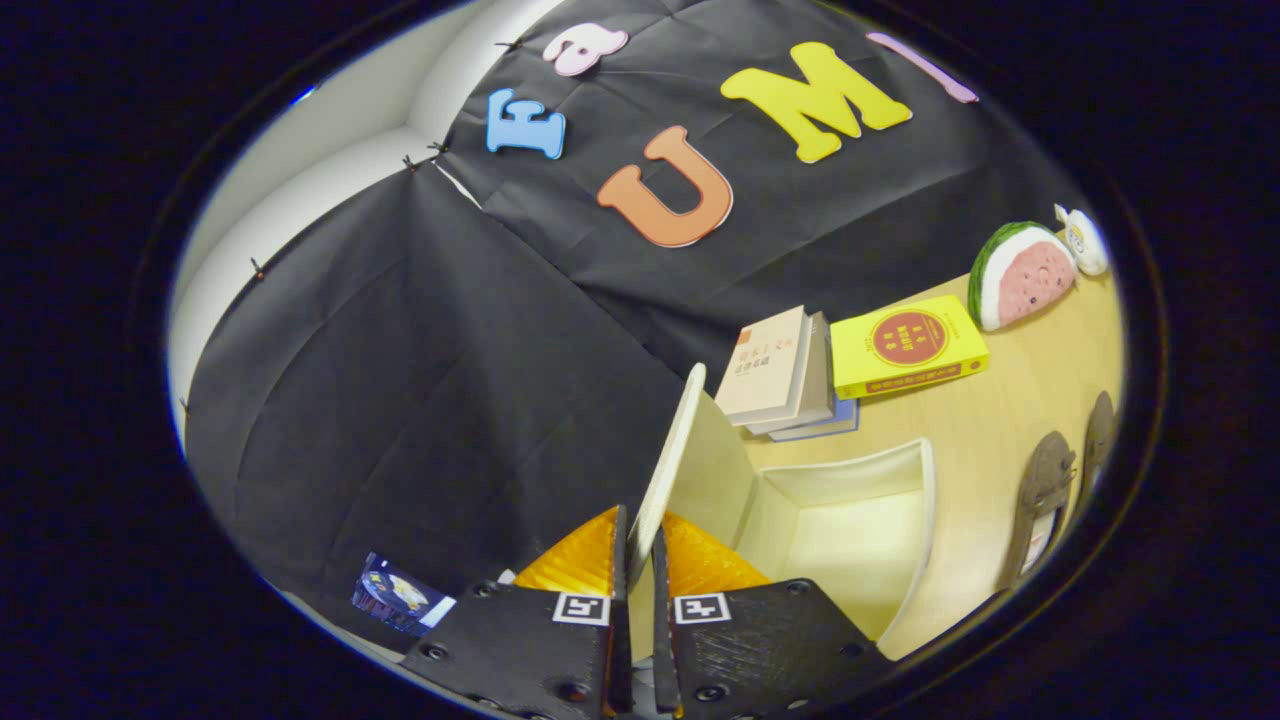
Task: Open the storage box then place both shoes into the box .Put the left shoe in first, then the right shoe, with the right side of both shoes facing outward in a uniform manner.
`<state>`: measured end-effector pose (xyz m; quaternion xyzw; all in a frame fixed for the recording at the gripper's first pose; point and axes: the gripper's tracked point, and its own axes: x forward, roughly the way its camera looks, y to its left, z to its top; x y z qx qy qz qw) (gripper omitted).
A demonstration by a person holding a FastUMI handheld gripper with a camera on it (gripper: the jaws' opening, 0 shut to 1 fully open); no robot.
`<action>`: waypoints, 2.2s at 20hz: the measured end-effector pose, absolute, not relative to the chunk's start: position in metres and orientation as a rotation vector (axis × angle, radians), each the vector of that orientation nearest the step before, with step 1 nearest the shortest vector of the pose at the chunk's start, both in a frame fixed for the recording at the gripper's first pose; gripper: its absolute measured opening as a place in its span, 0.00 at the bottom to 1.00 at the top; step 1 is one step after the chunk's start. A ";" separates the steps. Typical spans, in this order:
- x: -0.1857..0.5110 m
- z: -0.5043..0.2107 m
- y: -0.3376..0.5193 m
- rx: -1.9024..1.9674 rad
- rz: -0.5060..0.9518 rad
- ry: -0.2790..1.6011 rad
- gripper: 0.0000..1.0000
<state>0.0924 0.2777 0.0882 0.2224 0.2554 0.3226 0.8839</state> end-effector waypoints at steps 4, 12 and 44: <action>0.096 0.095 0.322 0.446 0.711 0.539 0.12; 0.076 0.107 0.400 0.272 0.855 0.467 0.68; 0.151 -0.139 -0.077 -0.113 0.010 0.634 0.94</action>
